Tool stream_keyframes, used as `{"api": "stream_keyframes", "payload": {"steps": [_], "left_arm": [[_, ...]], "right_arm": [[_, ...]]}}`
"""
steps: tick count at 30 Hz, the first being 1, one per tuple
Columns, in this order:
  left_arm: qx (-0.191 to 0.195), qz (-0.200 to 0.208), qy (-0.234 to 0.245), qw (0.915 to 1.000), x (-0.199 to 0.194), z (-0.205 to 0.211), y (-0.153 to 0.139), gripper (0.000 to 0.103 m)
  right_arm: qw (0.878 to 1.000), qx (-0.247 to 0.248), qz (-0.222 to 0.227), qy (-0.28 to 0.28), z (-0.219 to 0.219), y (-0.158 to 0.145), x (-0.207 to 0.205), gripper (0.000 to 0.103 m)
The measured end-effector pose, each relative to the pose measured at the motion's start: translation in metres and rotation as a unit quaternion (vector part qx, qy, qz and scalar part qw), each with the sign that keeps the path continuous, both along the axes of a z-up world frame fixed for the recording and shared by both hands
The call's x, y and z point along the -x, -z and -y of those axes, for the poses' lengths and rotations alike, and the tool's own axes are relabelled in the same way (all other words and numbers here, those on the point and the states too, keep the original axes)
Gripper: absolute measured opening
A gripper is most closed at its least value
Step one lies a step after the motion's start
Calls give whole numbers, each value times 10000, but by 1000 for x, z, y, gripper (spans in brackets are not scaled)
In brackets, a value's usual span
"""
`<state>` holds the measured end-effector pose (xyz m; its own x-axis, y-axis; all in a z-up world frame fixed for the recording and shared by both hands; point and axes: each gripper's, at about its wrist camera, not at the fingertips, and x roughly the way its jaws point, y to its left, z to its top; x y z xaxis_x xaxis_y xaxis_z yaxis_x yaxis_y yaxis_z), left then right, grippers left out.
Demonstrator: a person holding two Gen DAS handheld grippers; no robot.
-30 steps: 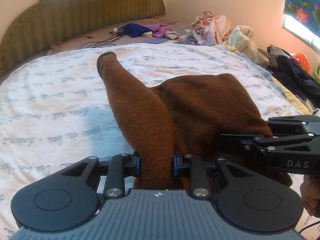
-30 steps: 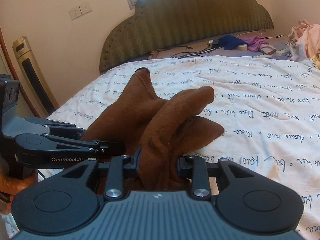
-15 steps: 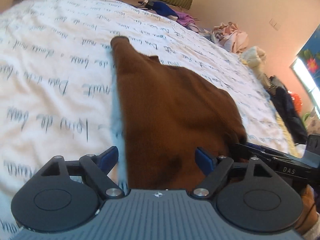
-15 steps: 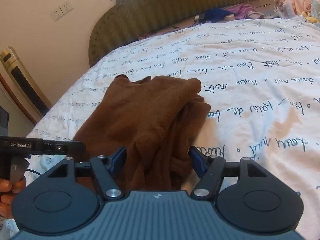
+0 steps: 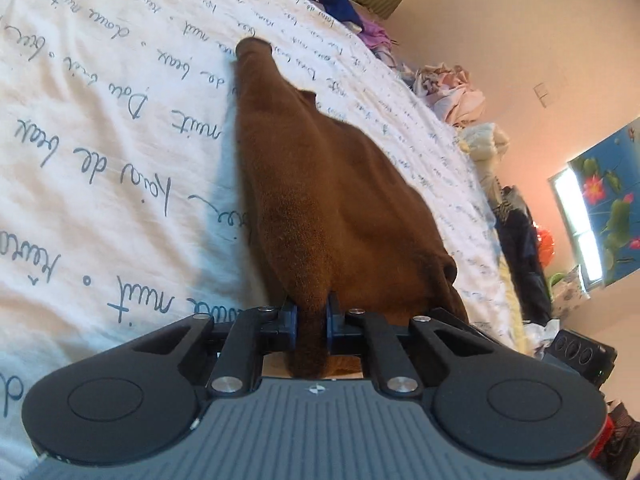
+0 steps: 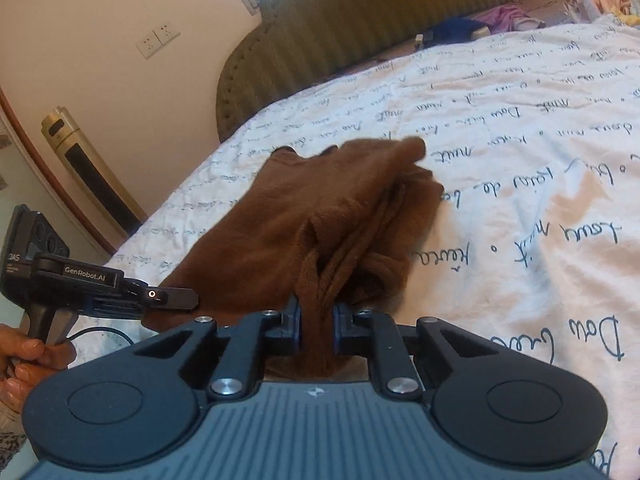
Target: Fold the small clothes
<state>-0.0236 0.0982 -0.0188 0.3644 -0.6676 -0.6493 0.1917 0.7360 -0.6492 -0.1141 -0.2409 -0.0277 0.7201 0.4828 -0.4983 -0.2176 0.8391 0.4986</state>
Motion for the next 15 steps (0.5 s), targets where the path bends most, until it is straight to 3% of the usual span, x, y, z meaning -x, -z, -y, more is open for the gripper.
{"api": "stream_keyframes", "payload": {"steps": [4,7,9,10,12,14,15], "left_arm": [[-95,-11,120,9999,14,-7,-1,12],[-352,-84,105,9993,22,-15,22,13],[-356,-207,60,9991,21,-21,37,25],[-280,-241,-2,9993,22,-27,37,26],[-675,192,-98,9975,29,-30,16,30],[-1263,806,-211,9885,37,-29,-15,65],[-1384,1124,-257,9836,39,-25,-29,73]], "right_arm": [[9998,0,82,-163,1,-13,24,13],[9995,165,-116,-237,-3,5,35,12],[9988,363,-285,-160,-4,21,33,14],[9986,284,-408,-161,-2,27,32,15],[9990,402,-194,-61,0,16,39,16],[9953,940,228,60,-5,-5,45,15],[9927,1107,459,95,-7,-15,44,15]]}}
